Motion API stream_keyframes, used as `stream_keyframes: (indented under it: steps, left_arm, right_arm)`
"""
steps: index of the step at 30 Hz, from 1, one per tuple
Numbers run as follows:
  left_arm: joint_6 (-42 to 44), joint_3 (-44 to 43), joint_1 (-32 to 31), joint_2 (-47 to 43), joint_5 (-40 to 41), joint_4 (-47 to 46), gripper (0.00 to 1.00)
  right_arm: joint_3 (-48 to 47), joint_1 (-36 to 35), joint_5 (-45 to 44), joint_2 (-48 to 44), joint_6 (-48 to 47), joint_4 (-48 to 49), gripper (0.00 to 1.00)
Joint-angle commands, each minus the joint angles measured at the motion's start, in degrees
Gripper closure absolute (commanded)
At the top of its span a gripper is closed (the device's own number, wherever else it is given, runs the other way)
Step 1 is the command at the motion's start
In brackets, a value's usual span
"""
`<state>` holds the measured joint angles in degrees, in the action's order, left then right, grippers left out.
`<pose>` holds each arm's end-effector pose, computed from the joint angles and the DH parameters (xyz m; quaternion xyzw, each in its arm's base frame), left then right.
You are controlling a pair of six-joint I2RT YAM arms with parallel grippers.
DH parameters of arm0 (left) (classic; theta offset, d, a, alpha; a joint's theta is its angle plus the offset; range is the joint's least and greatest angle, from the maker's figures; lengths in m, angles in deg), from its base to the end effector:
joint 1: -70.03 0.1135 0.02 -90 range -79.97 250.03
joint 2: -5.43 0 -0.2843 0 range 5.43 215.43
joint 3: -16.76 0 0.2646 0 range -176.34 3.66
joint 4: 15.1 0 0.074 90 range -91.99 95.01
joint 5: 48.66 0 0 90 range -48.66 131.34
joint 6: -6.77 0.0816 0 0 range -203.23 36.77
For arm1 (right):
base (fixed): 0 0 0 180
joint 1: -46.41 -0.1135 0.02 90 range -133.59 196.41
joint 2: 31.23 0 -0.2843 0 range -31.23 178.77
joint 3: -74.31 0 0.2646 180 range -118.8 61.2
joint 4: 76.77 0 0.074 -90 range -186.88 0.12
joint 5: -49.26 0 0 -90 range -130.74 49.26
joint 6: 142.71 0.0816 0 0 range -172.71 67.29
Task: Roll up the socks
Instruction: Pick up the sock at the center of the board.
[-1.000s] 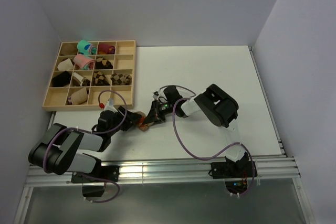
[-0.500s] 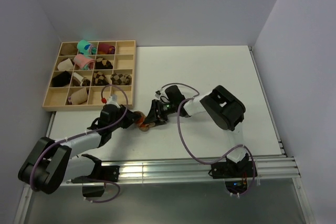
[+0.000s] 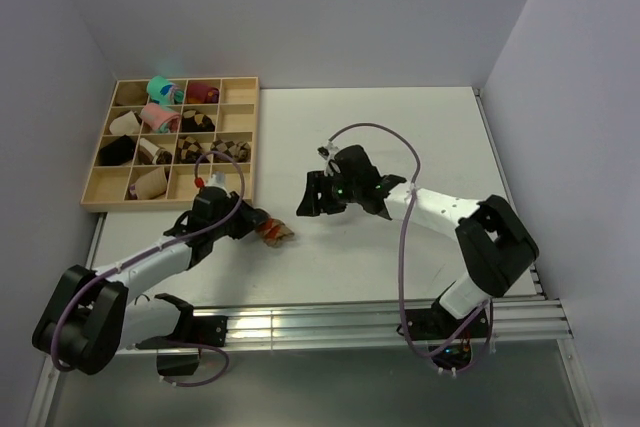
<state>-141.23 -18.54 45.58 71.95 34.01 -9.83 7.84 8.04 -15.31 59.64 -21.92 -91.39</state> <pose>0.2302 -0.1161 0.1450 -0.2296 0.8615 -0.3390 0.3003 0.2762 0.2634 0.1955 -0.1527 0.8723 0.4018 0.2329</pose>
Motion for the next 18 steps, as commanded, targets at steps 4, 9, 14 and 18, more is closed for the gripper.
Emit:
stream_keyframes:
  steps: [4,9,14,18]
  left_arm:
    - [-1.42,-6.62,0.19,1.68,-1.81,2.38,1.0]
    - [0.69,-13.39,1.76,-0.07,3.73,11.6,1.0]
    - [3.49,-19.0,7.91,-0.08,1.27,15.74,1.0]
    - [5.44,-23.85,14.42,2.03,2.67,18.99,1.0]
  right_arm:
    - [2.47,0.23,-12.5,-7.27,-6.61,-5.24,0.37]
    - [4.32,0.23,-15.67,-12.29,-7.32,-6.39,0.37]
    - [4.85,0.31,-18.04,-17.2,-9.86,-8.58,0.37]
    - [5.37,0.4,-19.54,-20.63,-10.92,-9.64,0.37]
